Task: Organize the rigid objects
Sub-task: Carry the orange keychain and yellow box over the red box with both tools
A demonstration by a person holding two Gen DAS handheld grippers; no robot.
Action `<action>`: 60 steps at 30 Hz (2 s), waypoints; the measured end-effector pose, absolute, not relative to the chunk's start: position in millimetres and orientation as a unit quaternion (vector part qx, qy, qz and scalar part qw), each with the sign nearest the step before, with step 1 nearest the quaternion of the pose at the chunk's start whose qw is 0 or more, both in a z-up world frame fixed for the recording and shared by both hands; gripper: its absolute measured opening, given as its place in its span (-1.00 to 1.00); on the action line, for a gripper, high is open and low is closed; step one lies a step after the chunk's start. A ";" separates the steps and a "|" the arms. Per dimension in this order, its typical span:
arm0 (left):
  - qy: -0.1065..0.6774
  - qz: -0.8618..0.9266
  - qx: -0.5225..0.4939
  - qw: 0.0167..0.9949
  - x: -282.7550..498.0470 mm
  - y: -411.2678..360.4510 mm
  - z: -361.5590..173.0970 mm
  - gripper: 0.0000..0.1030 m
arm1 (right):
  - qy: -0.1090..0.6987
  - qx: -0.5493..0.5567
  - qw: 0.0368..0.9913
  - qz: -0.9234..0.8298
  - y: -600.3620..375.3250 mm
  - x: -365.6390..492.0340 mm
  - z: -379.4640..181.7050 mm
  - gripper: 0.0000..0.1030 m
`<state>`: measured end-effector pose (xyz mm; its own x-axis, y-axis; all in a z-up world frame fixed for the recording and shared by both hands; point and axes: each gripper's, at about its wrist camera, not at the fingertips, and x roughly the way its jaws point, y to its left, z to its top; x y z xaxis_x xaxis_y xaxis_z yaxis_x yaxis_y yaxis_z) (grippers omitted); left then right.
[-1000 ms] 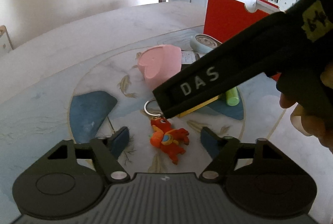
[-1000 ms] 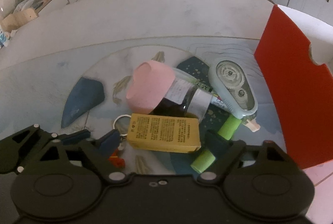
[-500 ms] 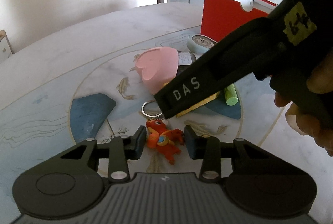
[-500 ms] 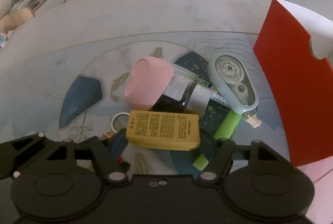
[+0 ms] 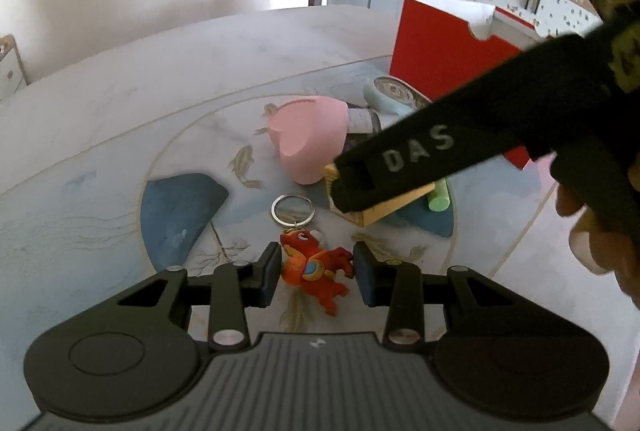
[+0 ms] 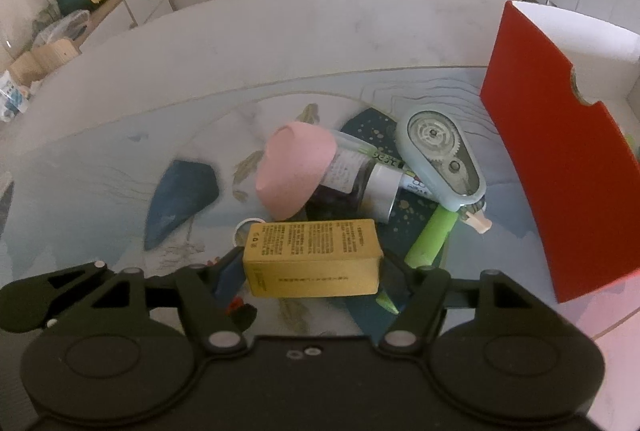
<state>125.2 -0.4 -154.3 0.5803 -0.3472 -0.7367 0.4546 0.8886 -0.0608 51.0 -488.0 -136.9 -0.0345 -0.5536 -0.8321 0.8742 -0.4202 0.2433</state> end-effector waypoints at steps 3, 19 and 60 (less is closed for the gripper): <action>0.399 -0.222 0.060 0.888 124.2 3.6 -146.7 -0.27 | 0.162 0.464 0.518 -0.700 -482.4 50.8 -128.0 0.35; 0.379 -0.217 0.030 0.899 124.0 2.0 -93.5 -0.27 | 0.122 0.424 0.541 -0.716 -426.5 28.6 -67.8 0.35; 0.326 -0.294 0.079 0.895 179.4 -238.6 -13.0 -0.26 | 0.103 0.386 0.469 -0.788 -330.2 -221.2 -63.7 0.36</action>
